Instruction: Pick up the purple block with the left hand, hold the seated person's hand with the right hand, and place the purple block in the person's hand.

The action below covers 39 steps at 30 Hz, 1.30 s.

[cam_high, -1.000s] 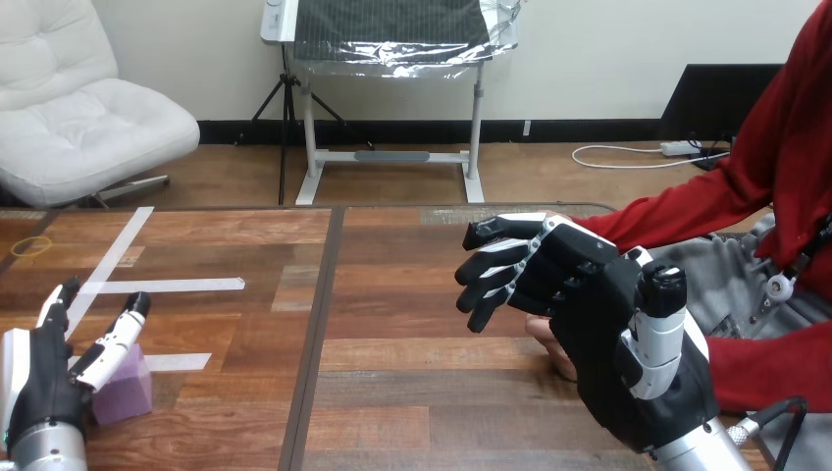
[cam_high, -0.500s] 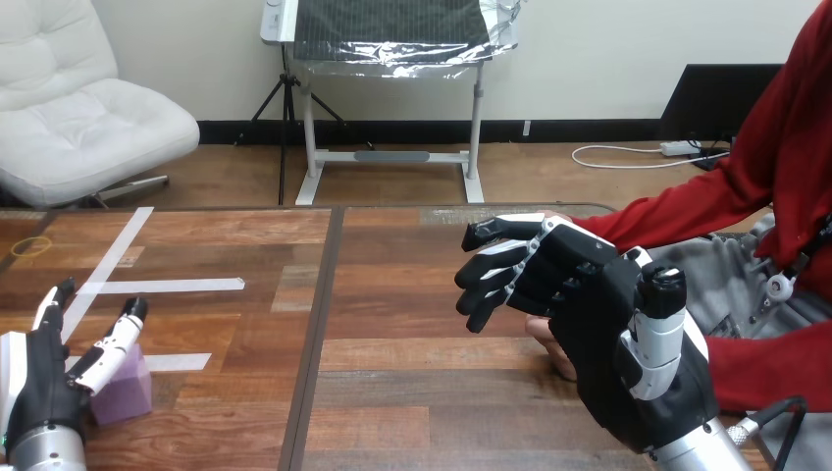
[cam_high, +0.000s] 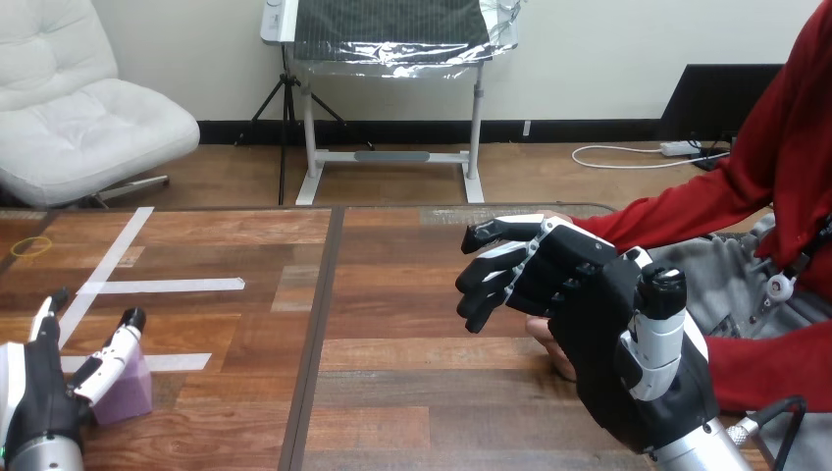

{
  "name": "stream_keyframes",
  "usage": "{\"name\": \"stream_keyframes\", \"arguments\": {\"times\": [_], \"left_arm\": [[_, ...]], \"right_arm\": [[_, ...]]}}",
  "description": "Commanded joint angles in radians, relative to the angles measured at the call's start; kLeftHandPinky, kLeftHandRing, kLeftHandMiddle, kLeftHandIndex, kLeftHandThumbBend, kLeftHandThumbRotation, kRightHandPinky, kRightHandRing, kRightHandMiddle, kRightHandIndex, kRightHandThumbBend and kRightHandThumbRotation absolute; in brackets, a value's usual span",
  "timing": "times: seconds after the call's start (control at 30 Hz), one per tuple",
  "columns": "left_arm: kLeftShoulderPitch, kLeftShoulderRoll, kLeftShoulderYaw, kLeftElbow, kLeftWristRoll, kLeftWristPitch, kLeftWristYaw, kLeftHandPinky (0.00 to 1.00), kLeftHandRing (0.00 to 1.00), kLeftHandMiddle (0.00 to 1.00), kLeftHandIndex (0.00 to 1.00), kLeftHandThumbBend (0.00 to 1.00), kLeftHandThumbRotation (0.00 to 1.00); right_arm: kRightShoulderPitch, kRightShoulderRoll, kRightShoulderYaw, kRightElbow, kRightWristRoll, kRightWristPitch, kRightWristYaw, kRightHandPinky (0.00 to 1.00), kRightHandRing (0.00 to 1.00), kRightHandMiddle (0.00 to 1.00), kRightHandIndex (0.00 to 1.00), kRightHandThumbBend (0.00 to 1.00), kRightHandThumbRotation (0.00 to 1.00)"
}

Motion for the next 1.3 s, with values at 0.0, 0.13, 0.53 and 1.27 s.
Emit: {"name": "stream_keyframes", "arguments": {"times": [0.0,0.13,0.53,1.27], "left_arm": [[-0.062,0.010,-0.012,0.009,0.020,-0.036,0.006,0.95,1.00,0.99,0.95,0.55,0.52],[-0.061,0.006,-0.013,-0.002,0.017,-0.028,0.000,0.96,1.00,1.00,0.95,0.55,0.53],[-0.064,0.001,-0.018,-0.007,0.013,-0.007,-0.020,0.98,1.00,1.00,0.98,0.55,0.53],[-0.084,-0.011,-0.032,-0.012,0.004,0.036,-0.083,1.00,1.00,1.00,1.00,0.53,0.58]], "right_arm": [[-0.058,0.009,-0.018,-0.017,0.018,-0.028,0.003,0.41,0.50,0.56,0.63,0.92,1.00],[-0.059,0.009,-0.018,-0.014,0.017,-0.032,0.005,0.41,0.50,0.56,0.63,0.92,1.00],[-0.057,0.007,-0.019,-0.018,0.031,-0.021,0.010,0.41,0.49,0.55,0.64,0.92,1.00],[-0.059,0.003,-0.021,-0.018,0.044,-0.016,0.022,0.40,0.49,0.55,0.64,0.92,1.00]]}}
